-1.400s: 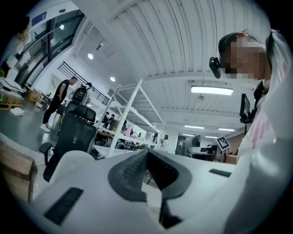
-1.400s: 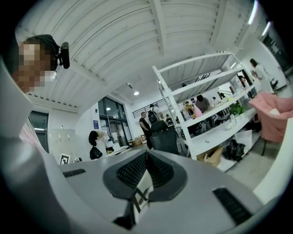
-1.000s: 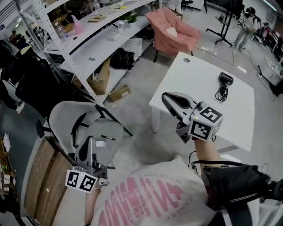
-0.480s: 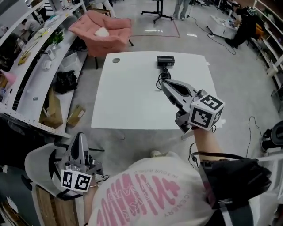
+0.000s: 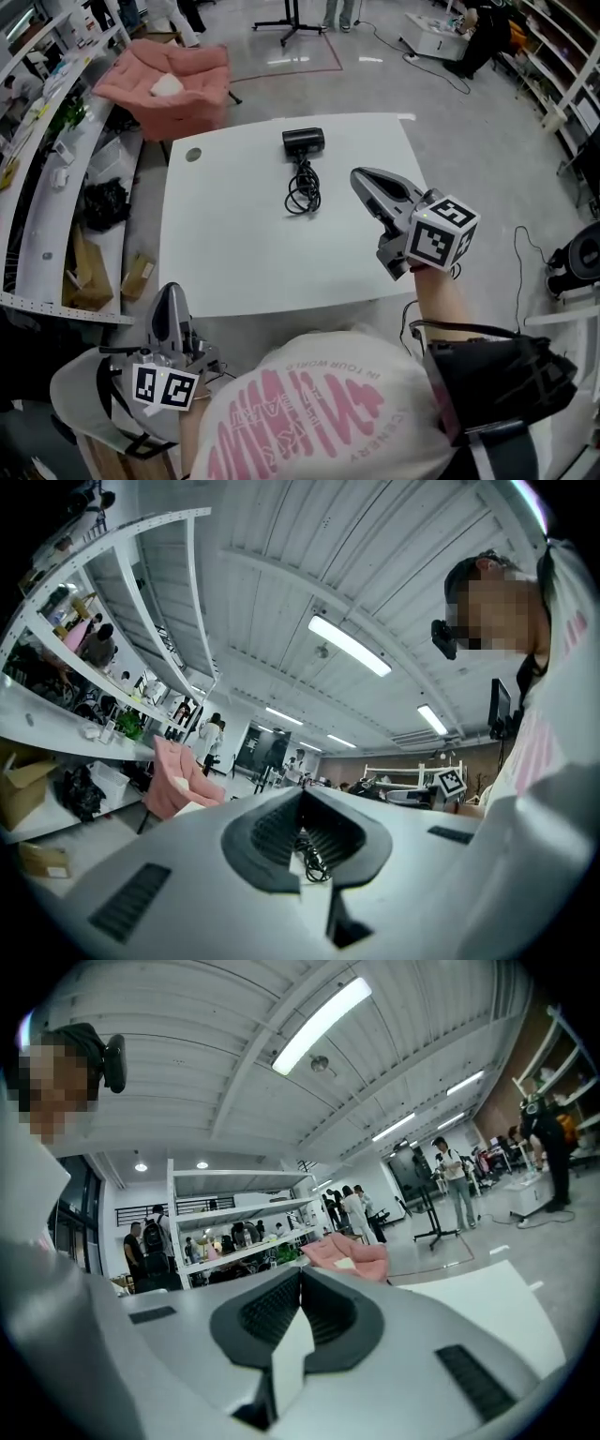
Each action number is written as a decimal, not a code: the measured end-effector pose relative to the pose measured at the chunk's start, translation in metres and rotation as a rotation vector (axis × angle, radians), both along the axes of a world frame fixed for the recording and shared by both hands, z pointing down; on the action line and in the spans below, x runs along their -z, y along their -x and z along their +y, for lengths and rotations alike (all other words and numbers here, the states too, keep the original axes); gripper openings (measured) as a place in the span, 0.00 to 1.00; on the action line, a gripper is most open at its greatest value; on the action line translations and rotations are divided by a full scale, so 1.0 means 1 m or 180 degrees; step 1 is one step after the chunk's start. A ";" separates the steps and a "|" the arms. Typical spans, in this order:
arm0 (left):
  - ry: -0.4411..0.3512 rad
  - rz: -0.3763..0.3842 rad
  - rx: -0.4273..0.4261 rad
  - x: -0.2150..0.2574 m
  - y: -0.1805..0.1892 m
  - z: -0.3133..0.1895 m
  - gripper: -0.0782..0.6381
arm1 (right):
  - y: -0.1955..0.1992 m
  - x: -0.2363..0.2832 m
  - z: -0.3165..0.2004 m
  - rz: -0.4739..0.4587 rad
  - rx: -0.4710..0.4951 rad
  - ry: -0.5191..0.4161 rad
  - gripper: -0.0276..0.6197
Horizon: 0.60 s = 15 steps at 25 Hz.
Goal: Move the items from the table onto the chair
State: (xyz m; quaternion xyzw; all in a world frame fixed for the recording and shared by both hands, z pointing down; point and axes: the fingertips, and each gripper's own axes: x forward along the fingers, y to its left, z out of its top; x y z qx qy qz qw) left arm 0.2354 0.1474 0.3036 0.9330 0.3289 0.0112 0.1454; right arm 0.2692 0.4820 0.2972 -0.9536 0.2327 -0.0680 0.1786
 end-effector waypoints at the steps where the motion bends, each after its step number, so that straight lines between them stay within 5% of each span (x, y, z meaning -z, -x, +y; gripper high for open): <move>1: -0.0012 -0.0009 0.0000 0.001 -0.003 0.000 0.12 | -0.004 -0.003 0.004 -0.0028 -0.0033 -0.0013 0.07; 15: -0.0152 -0.0188 0.0013 0.007 -0.076 -0.053 0.12 | -0.088 -0.055 0.007 -0.0571 -0.0371 0.0174 0.07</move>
